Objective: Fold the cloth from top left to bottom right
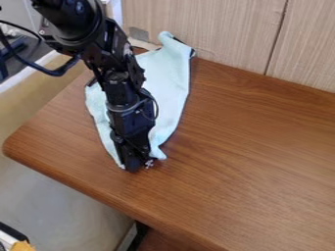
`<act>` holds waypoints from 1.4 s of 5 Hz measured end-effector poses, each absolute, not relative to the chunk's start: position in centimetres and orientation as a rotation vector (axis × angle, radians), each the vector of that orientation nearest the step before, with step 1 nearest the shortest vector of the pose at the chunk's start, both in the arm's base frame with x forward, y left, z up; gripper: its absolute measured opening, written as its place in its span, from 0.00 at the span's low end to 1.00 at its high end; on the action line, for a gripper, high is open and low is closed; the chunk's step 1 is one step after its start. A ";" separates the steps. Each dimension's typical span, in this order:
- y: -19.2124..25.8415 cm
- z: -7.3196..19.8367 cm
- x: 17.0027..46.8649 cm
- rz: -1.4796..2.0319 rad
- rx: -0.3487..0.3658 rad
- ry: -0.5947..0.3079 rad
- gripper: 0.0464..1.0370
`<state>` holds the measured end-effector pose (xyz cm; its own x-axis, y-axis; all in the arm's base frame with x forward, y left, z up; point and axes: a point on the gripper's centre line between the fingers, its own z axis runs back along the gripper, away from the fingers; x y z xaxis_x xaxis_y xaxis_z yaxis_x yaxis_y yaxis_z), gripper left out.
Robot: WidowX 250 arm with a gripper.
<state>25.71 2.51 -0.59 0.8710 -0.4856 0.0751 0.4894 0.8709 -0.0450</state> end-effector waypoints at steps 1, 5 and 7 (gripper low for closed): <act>2.8 -0.6 25.8 -0.516 -0.050 -0.053 0.07; 6.3 5.7 32.0 -0.481 -0.069 -0.100 0.04; 9.7 5.5 38.7 -0.393 -0.132 -0.120 0.04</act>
<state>38.71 9.66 5.54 0.9168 -0.3732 0.1421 0.3888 0.9154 -0.1046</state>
